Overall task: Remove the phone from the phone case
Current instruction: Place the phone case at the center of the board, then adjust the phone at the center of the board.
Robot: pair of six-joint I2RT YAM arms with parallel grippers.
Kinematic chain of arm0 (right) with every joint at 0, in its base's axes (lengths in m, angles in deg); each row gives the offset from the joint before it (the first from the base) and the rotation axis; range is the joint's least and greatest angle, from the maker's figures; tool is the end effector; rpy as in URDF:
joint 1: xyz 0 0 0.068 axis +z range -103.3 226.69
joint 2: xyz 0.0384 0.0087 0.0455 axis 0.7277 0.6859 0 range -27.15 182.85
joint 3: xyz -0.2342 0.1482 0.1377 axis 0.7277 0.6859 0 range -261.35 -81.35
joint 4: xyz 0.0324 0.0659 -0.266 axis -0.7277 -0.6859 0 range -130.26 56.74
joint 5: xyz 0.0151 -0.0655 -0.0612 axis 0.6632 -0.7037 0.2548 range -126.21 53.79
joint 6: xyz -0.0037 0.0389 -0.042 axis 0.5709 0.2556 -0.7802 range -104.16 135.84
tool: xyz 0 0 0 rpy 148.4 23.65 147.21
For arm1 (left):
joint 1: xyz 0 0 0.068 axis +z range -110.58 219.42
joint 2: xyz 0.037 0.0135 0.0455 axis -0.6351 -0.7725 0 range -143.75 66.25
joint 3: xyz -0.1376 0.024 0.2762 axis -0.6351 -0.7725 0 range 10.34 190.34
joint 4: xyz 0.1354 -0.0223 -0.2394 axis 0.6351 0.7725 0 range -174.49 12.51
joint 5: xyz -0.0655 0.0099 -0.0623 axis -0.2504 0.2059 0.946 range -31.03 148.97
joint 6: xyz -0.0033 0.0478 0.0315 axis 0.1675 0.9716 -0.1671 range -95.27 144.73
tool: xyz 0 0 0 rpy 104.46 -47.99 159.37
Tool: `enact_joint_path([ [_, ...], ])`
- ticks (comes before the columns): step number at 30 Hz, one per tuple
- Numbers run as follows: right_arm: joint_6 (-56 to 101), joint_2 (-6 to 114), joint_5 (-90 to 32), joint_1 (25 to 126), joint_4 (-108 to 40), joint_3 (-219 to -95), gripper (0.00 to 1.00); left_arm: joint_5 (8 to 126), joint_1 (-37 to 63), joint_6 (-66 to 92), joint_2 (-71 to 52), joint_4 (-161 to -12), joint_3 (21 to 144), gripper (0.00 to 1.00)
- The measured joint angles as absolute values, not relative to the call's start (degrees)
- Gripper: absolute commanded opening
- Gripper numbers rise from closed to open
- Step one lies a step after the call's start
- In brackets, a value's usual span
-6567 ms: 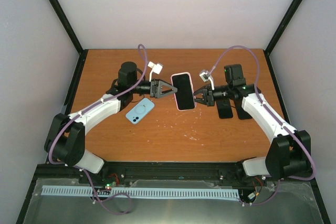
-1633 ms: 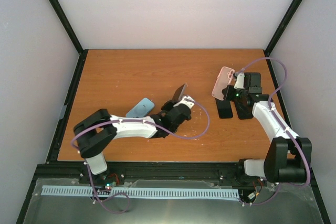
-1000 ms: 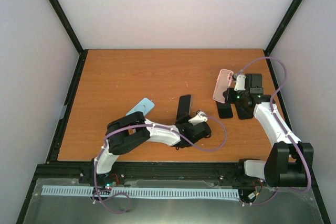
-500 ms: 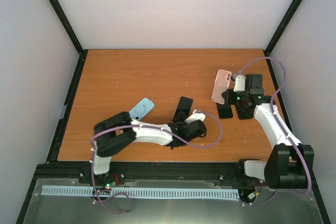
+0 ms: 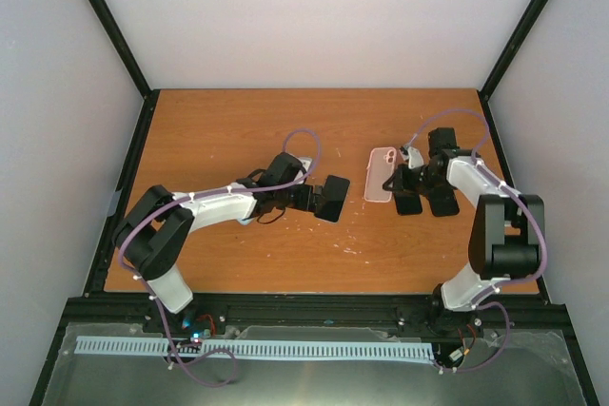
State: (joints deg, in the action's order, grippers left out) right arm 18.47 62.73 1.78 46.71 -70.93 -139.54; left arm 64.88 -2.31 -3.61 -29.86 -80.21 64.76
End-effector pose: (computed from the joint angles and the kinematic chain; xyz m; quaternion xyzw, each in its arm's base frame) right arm 0.3098 0.0251 0.2303 -0.0370 0.9313 0.3240 0.1620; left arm 0.2703 -0.2468 0.2029 0.1272 0.9173 -0.2540 0.2791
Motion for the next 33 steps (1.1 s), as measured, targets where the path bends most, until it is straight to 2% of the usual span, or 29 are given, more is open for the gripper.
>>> enact_joint_path([
  [7, 18.08, 70.8, 3.49, 46.73, -75.11, -140.04, 0.03, 76.21, -2.31, -6.95, -30.04, -81.85, 62.79, 0.84],
  [29, 15.63, 80.96, 6.83, 49.68, -78.69, -144.07, 0.05, 80.73, -2.31, -10.08, -35.85, -88.67, 59.62, 0.77],
  [33, 15.08, 82.23, 7.55, 49.83, -79.68, -145.51, 0.11, 82.78, -2.31, -10.75, -37.64, -91.03, 60.54, 0.75],
])
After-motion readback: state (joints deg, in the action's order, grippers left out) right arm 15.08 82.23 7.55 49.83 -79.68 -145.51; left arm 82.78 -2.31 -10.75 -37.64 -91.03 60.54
